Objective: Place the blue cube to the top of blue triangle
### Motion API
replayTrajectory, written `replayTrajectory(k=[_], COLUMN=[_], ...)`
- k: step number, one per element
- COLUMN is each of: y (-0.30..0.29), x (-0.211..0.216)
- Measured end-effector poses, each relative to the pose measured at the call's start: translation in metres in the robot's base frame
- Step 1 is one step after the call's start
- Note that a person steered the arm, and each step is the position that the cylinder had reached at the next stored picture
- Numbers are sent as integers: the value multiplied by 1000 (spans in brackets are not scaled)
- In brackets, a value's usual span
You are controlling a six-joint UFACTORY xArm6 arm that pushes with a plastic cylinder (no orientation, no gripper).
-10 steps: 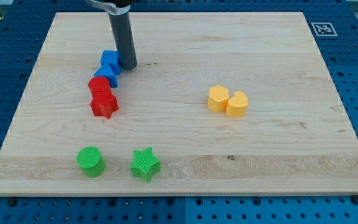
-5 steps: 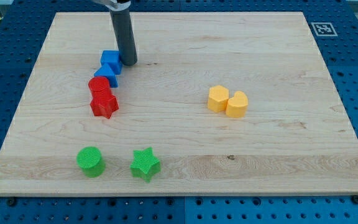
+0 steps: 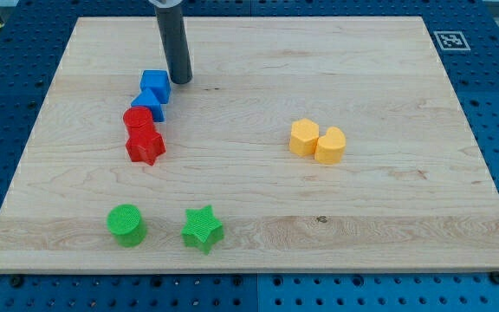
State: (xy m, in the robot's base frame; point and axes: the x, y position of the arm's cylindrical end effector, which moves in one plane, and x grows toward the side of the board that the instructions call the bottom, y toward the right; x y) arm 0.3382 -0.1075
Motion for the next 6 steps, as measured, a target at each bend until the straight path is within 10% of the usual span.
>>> replayTrajectory(k=[6], y=[0], x=[-28])
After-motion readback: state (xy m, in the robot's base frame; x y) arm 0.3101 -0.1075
